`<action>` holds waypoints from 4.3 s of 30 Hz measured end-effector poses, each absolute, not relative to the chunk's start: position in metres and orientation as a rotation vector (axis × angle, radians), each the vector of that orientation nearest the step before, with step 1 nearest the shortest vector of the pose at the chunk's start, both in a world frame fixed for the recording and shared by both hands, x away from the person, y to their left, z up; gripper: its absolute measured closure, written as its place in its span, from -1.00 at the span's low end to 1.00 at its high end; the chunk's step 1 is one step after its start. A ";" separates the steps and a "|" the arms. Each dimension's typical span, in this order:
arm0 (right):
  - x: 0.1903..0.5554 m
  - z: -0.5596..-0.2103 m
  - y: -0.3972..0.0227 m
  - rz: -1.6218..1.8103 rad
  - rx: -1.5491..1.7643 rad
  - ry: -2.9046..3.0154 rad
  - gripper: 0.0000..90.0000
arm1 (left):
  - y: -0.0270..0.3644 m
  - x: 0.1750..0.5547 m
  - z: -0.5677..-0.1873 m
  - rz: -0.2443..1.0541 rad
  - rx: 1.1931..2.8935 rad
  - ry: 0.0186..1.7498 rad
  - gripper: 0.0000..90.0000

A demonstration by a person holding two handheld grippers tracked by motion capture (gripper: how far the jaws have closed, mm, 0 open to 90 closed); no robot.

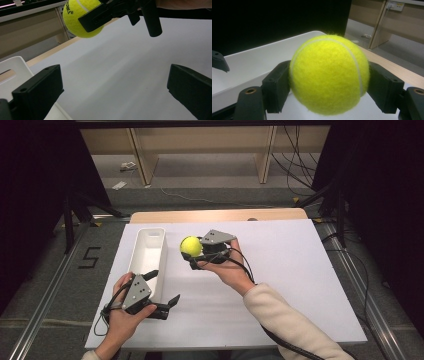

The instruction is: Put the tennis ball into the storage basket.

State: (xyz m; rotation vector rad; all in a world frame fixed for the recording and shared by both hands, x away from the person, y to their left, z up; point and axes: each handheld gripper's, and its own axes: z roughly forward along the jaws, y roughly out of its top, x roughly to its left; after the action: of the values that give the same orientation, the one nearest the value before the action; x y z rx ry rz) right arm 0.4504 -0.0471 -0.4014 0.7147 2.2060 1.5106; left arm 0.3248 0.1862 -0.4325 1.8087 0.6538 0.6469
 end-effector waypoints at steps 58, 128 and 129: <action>0.454 -0.401 -0.024 1.514 0.691 2.233 -0.42 | 0.186 0.324 -0.432 0.642 1.808 0.652 -1.00; 0.461 -0.395 0.004 1.530 0.666 2.254 -0.42 | 0.186 0.324 -0.432 0.640 1.809 0.649 -1.00; 0.461 -0.395 0.004 1.530 0.668 2.254 -0.42 | 0.186 0.324 -0.432 0.640 1.809 0.648 -1.00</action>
State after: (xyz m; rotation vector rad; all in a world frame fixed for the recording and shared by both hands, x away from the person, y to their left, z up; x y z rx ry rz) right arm 0.4606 0.0039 -0.3952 0.6683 2.2538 1.5299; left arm 0.3242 0.1861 -0.4323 1.8089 0.6485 0.6396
